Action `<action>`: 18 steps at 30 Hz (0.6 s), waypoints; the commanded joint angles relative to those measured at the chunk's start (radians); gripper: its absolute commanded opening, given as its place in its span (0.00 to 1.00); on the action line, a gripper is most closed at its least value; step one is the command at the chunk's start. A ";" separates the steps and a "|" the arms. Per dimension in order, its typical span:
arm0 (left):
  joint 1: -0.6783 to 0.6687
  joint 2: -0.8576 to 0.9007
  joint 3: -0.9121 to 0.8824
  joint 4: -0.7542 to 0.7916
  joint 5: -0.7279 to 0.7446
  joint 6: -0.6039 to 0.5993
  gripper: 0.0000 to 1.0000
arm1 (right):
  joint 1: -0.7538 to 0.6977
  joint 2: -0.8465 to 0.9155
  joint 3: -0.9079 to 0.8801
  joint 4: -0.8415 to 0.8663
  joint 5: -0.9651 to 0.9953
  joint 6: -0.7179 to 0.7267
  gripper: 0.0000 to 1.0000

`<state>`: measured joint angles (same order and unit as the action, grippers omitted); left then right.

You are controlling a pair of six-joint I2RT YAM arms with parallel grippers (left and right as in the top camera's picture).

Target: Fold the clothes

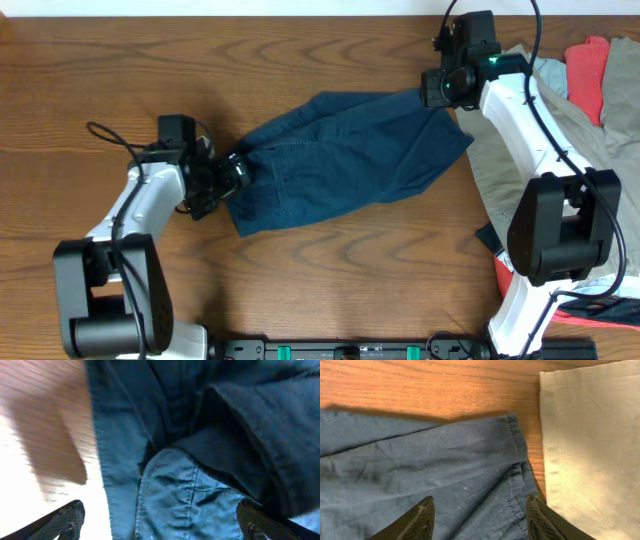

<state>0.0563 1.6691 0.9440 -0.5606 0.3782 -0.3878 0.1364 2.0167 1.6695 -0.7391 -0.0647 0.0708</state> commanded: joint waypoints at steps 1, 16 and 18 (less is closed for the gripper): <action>-0.027 0.042 -0.007 0.006 -0.017 0.009 0.98 | 0.013 -0.010 0.009 -0.002 -0.023 -0.035 0.54; -0.056 0.108 -0.007 0.081 -0.017 0.010 0.23 | 0.015 -0.010 0.009 -0.018 -0.023 -0.035 0.50; -0.055 0.104 -0.004 0.087 -0.017 0.024 0.06 | 0.015 -0.010 0.009 -0.031 -0.026 -0.035 0.49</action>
<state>0.0044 1.7645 0.9463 -0.4816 0.3676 -0.3889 0.1417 2.0167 1.6695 -0.7586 -0.0792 0.0475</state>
